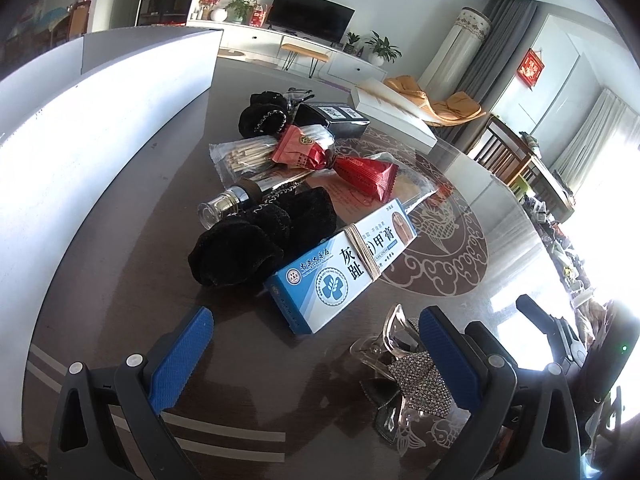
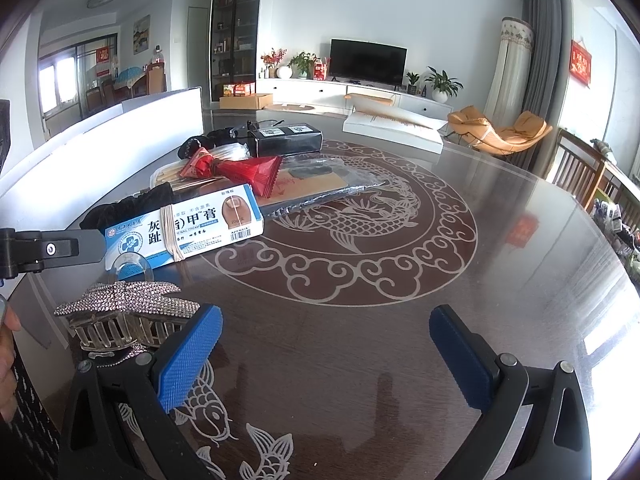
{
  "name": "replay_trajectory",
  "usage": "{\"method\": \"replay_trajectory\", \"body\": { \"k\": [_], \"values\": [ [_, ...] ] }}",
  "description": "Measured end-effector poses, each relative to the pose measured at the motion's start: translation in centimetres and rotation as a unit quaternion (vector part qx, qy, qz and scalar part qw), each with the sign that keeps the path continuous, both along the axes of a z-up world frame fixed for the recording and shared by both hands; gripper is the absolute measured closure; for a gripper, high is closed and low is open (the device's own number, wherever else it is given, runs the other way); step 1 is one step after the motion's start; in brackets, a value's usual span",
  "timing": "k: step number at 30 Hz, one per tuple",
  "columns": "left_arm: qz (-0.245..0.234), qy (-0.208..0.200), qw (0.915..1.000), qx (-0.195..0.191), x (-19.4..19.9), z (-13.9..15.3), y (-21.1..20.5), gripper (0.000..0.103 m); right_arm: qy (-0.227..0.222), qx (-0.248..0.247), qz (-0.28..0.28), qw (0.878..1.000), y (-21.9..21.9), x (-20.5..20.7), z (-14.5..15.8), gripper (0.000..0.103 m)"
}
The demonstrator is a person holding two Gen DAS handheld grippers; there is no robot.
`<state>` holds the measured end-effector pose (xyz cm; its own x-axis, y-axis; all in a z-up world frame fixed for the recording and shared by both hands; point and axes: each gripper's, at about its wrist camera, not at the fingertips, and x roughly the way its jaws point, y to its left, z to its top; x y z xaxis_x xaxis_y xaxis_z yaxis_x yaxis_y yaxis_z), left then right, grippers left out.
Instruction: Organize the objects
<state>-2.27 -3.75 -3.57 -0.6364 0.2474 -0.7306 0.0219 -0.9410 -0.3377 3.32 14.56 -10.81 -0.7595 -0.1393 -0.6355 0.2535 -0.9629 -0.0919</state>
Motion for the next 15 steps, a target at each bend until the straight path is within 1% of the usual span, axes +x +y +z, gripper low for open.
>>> {"method": "replay_trajectory", "body": {
  "k": [9, 12, 15],
  "values": [
    [0.007, -0.002, 0.9985, -0.054, -0.3, 0.0, 0.9, 0.000, -0.010, 0.001, 0.002, 1.000, 0.1, -0.1, 0.0, 0.000],
    [0.016, -0.002, 0.9979, -0.063, -0.2, -0.1, 0.5, 0.000, -0.016, 0.001, 0.005, 1.000, 0.1, -0.2, 0.0, 0.000],
    [0.025, -0.005, 0.9981, -0.057, -0.4, -0.2, -0.2, 0.000, -0.032, -0.008, 0.016, 0.999, 0.1, -0.7, -0.2, 0.000]
  ]
}}
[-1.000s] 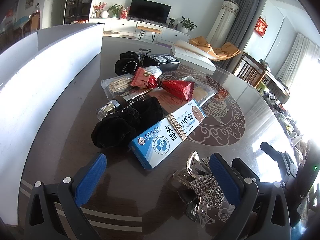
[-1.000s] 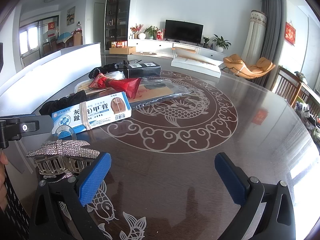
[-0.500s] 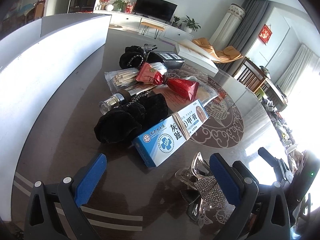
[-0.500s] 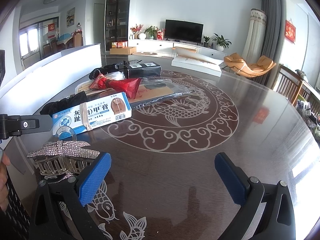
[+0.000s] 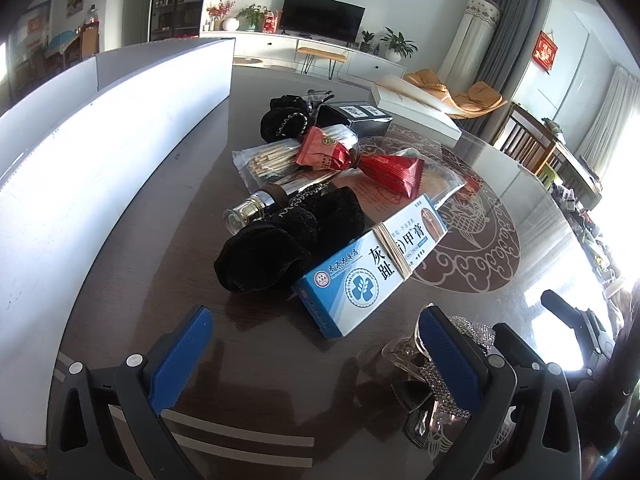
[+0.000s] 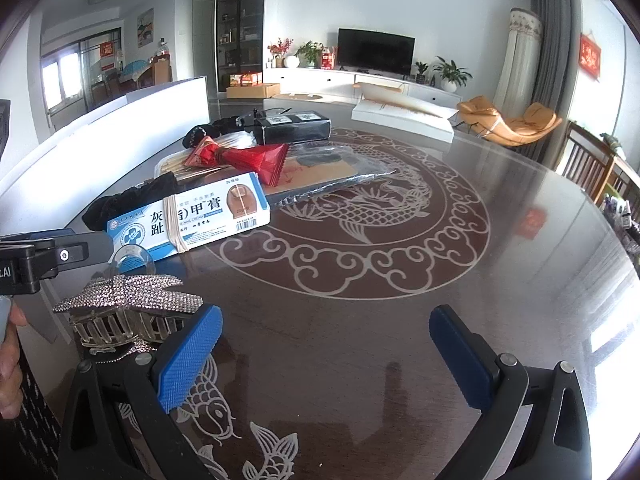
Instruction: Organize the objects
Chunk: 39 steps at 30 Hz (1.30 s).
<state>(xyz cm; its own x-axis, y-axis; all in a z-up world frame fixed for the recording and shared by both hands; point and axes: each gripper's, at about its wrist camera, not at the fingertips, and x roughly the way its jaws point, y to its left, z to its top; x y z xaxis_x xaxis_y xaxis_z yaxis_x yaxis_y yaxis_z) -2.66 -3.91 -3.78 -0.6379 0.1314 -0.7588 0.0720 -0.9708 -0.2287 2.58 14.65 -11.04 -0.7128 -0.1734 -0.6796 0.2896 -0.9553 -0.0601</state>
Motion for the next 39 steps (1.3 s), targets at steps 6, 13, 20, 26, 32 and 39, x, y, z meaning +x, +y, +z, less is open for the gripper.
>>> {"method": "replay_trajectory", "body": {
  "k": [6, 13, 20, 26, 32, 39],
  "values": [
    [0.023, 0.002, 0.9997, 0.011, 0.1, 0.0, -1.1, 0.000, -0.056, -0.089, 0.057, 0.993, 0.3, 0.8, 0.8, 0.000],
    [0.060, 0.012, 0.9973, 0.039, 0.5, 0.2, -3.2, 0.000, -0.097, -0.050, 0.139, 0.984, -4.2, 2.2, 0.2, 0.000],
    [0.084, 0.014, 0.9943, 0.065, 0.6, 0.1, -4.6, 0.000, -0.134, -0.057, 0.156, 0.977, -7.6, 2.5, -0.3, 0.000],
    [0.093, 0.018, 0.9930, 0.070, 0.9, 0.2, -5.2, 0.000, -0.121, 0.012, 0.126, 0.985, -6.6, 0.8, -1.0, 0.000],
    [0.082, 0.012, 0.9942, 0.069, 0.5, 0.0, -4.6, 0.000, -0.131, -0.020, 0.023, 0.991, 1.2, -0.7, -0.6, 0.000],
    [0.103, 0.018, 0.9919, 0.071, 0.8, 0.1, -5.5, 0.000, -0.144, -0.085, 0.086, 0.982, -2.0, 2.4, 0.3, 0.000]
  ]
}}
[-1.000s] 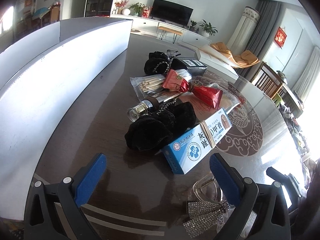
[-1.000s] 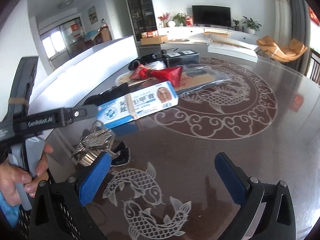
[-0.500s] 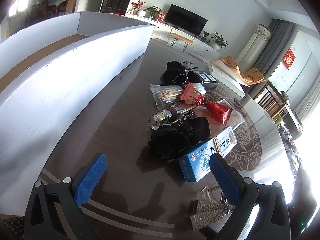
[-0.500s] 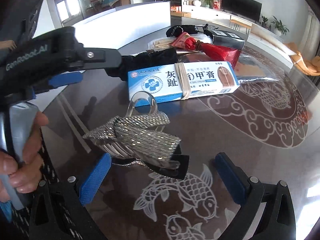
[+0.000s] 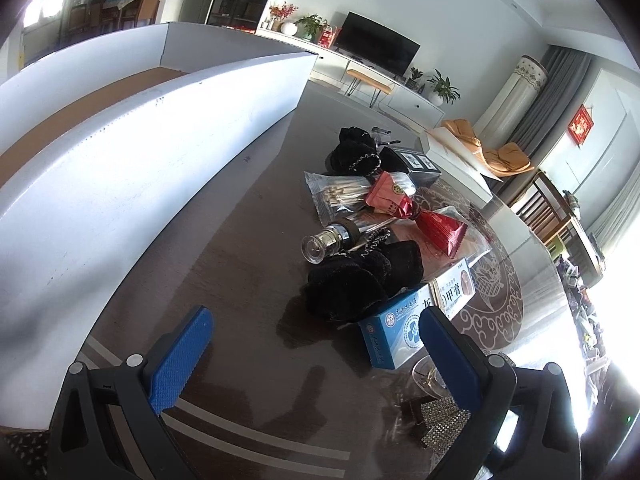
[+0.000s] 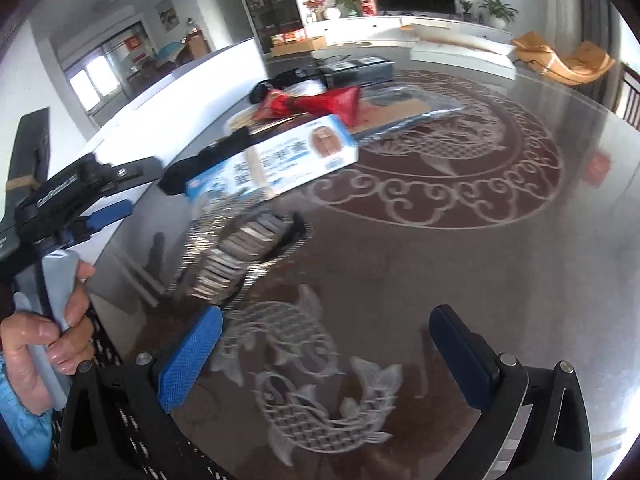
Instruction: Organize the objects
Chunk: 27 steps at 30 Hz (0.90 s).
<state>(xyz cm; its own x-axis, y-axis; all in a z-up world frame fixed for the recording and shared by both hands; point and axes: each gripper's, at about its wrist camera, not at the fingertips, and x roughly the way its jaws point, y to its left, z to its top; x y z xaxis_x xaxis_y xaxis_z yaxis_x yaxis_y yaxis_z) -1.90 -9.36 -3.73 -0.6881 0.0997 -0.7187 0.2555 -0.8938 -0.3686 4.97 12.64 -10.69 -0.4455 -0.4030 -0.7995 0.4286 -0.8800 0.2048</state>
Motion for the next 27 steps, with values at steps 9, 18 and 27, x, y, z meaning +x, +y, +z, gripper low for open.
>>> {"method": "replay_trajectory", "body": {
  "k": [9, 18, 27],
  "values": [
    [0.012, 0.008, 0.9999, -0.006, 0.5, 0.3, -0.5, 0.000, 0.048, 0.037, -0.002, 0.998, -4.3, -2.7, -0.9, 0.000],
    [-0.015, -0.002, 0.9997, -0.020, -0.3, 0.0, 0.9, 0.000, 0.053, 0.082, -0.118, 0.988, 5.5, -4.0, -1.1, 0.000],
    [-0.019, -0.039, 0.9965, -0.071, -4.3, -1.2, 1.4, 0.000, 0.082, 0.080, -0.092, 0.989, 4.8, -3.1, -1.0, 0.000]
  ]
}}
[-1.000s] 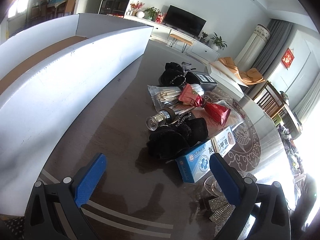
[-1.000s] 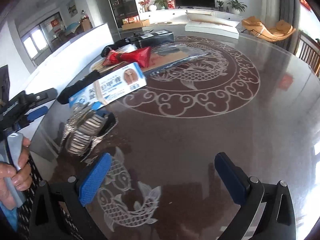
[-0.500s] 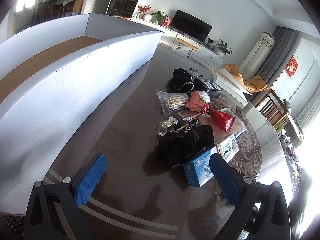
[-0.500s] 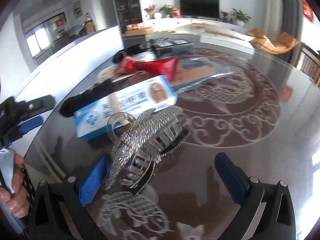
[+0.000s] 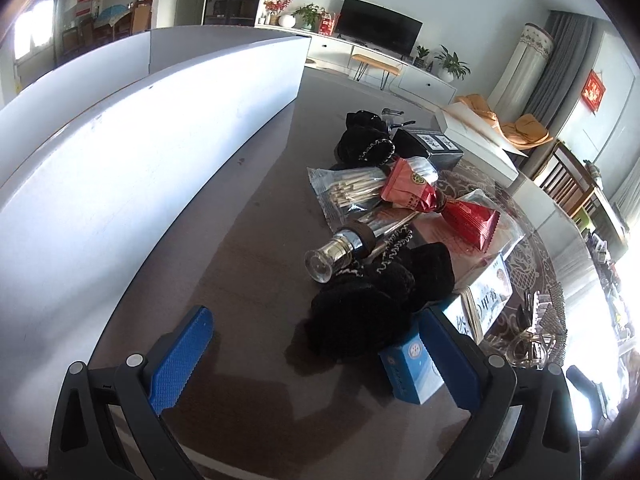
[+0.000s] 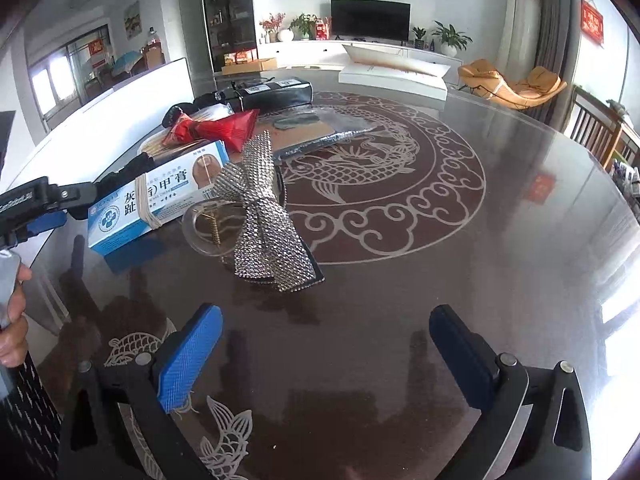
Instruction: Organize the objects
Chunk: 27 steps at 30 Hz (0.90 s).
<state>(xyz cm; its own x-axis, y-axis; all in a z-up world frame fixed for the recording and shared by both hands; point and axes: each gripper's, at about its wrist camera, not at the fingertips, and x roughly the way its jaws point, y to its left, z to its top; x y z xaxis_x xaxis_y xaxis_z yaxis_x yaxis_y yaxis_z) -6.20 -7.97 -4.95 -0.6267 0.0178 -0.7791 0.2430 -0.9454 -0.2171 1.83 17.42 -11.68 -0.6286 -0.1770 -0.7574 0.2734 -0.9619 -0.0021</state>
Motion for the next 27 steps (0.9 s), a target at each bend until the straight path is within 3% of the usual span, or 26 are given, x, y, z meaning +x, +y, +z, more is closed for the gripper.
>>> {"method": "replay_trajectory", "body": {
  "k": [5, 6, 7, 8, 9, 11, 14, 16, 17, 18, 20, 22, 25, 26, 27],
  "values": [
    [-0.059, -0.031, 0.9975, -0.022, -2.0, -0.7, 1.1, 0.002, 0.010, -0.019, -0.008, 1.000, 0.6, 0.4, 0.3, 0.000],
    [-0.065, -0.027, 0.9975, -0.011, -1.7, -0.6, 1.0, 0.020, 0.012, -0.022, -0.010, 1.000, 0.8, 0.5, 0.3, 0.000],
    [-0.077, -0.023, 0.9966, 0.015, -1.4, -0.5, 0.8, 0.030, 0.014, -0.024, -0.011, 1.000, 0.9, 0.5, 0.4, 0.000],
    [-0.089, -0.023, 0.9951, 0.037, -1.0, -0.4, 0.7, 0.050, 0.017, -0.026, -0.012, 0.999, 0.9, 0.6, 0.5, 0.000],
    [-0.099, -0.027, 0.9938, 0.044, -0.5, -0.2, 0.8, 0.061, 0.020, -0.026, -0.011, 0.999, 1.0, 0.7, 0.5, 0.000],
    [-0.126, -0.037, 0.9907, 0.037, 0.8, 0.3, 1.2, 0.074, 0.021, -0.028, -0.010, 0.999, 1.0, 0.8, 0.5, 0.000],
    [-0.178, -0.056, 0.9808, 0.056, 2.8, 0.7, 1.5, 0.075, 0.023, -0.031, -0.008, 0.999, 1.1, 0.8, 0.5, 0.000],
    [-0.189, -0.059, 0.9793, 0.040, 3.6, 1.2, 1.5, 0.073, 0.023, -0.033, -0.007, 0.999, 1.1, 0.8, 0.5, 0.000],
    [-0.185, -0.057, 0.9806, 0.031, 3.8, 1.4, 1.6, 0.061, 0.023, -0.033, -0.007, 0.999, 1.1, 0.9, 0.6, 0.000],
    [-0.175, -0.054, 0.9827, 0.027, 3.7, 1.6, 1.3, 0.036, 0.023, -0.033, -0.007, 0.999, 1.1, 0.8, 0.5, 0.000],
    [-0.141, -0.036, 0.9892, 0.021, 3.1, 1.9, 0.6, 0.010, 0.023, -0.033, -0.007, 0.999, 1.1, 0.8, 0.5, 0.000],
    [-0.118, -0.026, 0.9919, 0.041, 1.4, 1.9, -0.3, 0.009, 0.024, -0.034, -0.007, 0.999, 1.1, 0.9, 0.5, 0.000],
    [-0.117, -0.046, 0.9884, 0.085, -1.5, 1.2, -0.3, 0.012, 0.026, -0.039, -0.007, 0.999, 1.2, 0.9, 0.6, 0.000],
    [-0.118, -0.054, 0.9883, 0.079, -2.3, 0.7, 0.1, 0.027, 0.025, -0.040, -0.008, 0.999, 1.2, 0.9, 0.6, 0.000],
    [-0.118, -0.066, 0.9885, 0.067, -2.9, 0.1, 0.5, 0.056, 0.025, -0.040, -0.008, 0.999, 1.2, 0.9, 0.6, 0.000]
  ]
}}
